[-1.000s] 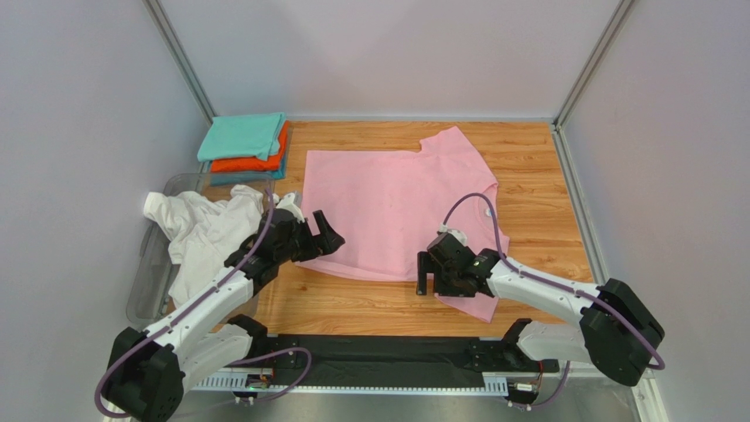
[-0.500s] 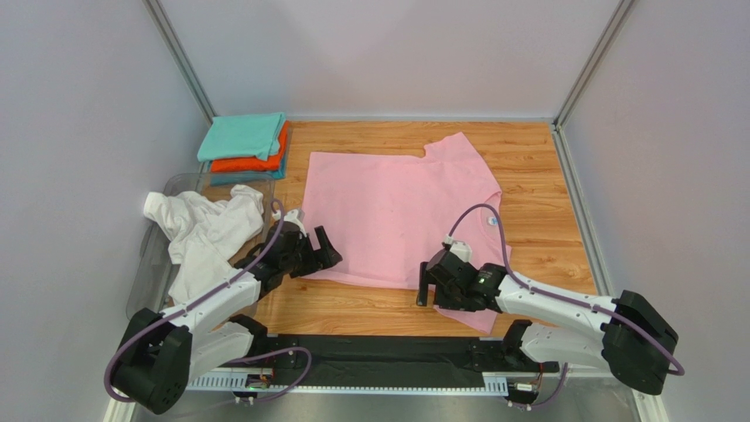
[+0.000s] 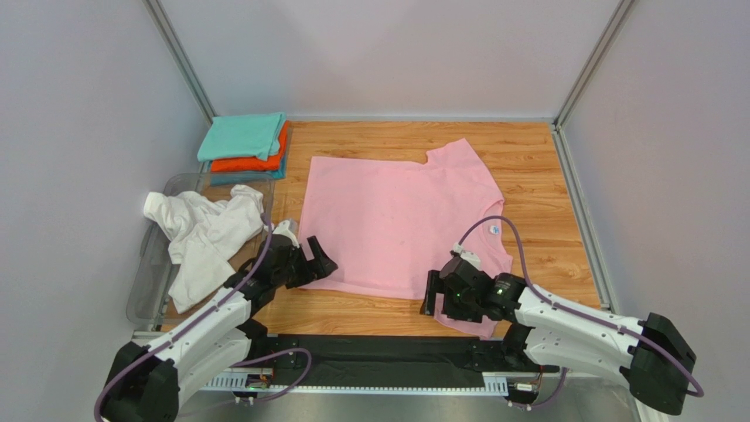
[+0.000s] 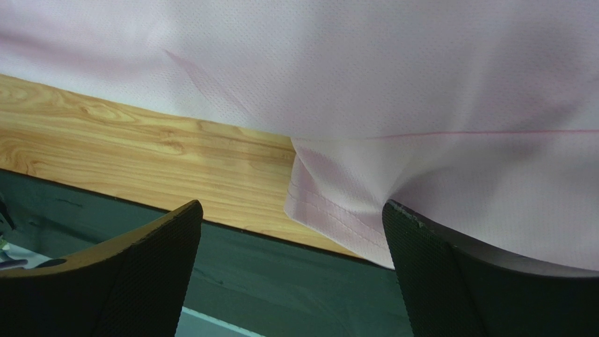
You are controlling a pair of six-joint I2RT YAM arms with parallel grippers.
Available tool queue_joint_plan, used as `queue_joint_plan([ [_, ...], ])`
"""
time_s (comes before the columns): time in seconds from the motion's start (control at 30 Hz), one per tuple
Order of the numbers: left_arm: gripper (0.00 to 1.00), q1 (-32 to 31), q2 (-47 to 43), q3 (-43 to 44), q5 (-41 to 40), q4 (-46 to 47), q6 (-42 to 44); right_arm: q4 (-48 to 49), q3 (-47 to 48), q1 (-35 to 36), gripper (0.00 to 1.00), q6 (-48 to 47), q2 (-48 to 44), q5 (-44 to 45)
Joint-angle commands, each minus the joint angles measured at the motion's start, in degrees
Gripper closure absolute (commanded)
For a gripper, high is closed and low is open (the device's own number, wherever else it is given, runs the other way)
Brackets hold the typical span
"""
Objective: Fold and stack the t-shirts
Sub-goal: Flatten the tshirt out
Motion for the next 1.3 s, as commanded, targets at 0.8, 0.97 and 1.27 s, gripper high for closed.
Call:
queue_joint_plan([
  [0.8, 0.01, -3.16, -8.45, -3.09, 3.34, -9.65, -1.73, -3.73, 11.49, -21.25, 0.00, -14.98, 7.38, 4.69],
  [0.97, 0.00, -3.16, -9.59, -3.27, 2.28, -11.06, -1.38, -2.67, 8.23, -24.24, 0.00, -14.63, 9.14, 4.69],
  [1.27, 0.00, -3.25, -9.51, 5.25, 0.27, -14.31, 1.17, -2.67, 12.16, -25.56, 0.00, -18.84, 5.63, 3.72],
])
